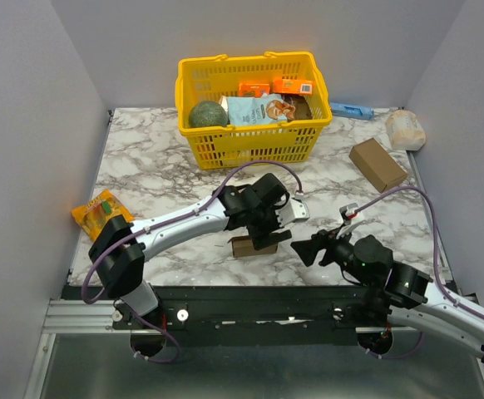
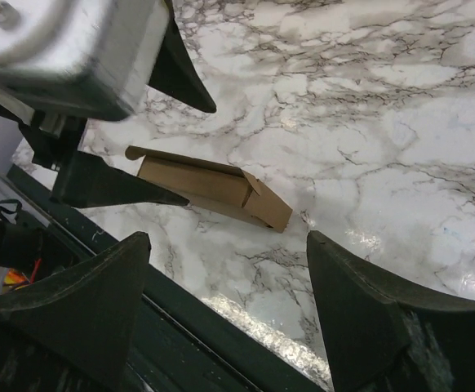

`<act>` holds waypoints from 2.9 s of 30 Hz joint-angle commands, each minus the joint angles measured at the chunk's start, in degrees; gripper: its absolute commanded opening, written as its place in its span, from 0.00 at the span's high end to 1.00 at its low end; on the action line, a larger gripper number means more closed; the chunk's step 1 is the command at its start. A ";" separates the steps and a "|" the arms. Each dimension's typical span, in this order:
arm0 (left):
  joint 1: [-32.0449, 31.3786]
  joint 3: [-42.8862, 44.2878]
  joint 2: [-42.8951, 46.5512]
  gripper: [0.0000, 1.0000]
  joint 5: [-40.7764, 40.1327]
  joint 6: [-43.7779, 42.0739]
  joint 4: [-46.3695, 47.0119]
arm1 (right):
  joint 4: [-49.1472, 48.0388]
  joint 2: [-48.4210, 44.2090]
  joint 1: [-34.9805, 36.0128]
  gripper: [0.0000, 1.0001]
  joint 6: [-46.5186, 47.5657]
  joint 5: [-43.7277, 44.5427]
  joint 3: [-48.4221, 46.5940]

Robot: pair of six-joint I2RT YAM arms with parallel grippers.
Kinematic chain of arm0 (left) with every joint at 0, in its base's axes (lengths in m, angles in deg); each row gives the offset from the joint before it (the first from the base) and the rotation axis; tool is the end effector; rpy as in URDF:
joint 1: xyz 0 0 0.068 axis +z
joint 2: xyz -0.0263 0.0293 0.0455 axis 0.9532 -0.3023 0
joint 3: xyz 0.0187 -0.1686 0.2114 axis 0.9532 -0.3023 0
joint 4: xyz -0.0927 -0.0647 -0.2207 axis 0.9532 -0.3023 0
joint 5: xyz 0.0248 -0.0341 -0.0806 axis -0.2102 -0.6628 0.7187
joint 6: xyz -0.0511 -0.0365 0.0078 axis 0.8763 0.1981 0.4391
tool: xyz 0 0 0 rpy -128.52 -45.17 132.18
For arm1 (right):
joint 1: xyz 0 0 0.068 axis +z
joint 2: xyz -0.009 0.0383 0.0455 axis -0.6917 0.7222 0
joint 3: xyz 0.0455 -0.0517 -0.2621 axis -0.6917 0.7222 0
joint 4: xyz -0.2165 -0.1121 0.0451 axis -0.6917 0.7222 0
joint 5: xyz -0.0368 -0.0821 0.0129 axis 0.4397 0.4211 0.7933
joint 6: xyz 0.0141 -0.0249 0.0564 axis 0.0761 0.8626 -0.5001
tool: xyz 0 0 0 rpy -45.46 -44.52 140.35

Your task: Fold the paper box

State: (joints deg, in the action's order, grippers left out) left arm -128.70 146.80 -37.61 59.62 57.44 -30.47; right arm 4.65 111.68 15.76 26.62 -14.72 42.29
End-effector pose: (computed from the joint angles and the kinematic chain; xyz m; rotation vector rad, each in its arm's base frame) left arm 0.1770 -0.2788 0.2608 1.6151 2.0600 -0.4460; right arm 0.0764 0.0971 0.2420 -0.1904 1.9026 0.7974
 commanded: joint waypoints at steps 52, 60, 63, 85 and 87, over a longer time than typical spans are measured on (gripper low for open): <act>8.13 -19.09 21.30 0.54 -6.14 27.52 -0.88 | 0.56 44.49 -4.42 0.62 27.68 -10.30 -20.57; 7.95 -19.09 20.95 0.61 -6.05 27.78 -0.88 | 0.12 45.11 -4.51 0.67 27.94 -9.77 -20.30; 7.87 -19.09 20.78 0.65 -6.05 27.78 -0.79 | -0.23 45.11 -4.51 0.67 28.03 -9.33 -20.04; 7.43 -18.82 19.37 0.87 -6.05 28.74 0.35 | -1.72 45.63 -4.42 0.92 27.85 -12.32 -20.04; 7.25 -18.82 19.19 0.88 -6.31 29.10 0.52 | -1.81 45.46 -4.42 0.94 27.41 -12.14 -20.13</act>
State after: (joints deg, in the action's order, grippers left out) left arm -120.81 126.63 -17.81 54.29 85.59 -30.74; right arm 4.28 157.14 11.50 54.49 -25.73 22.99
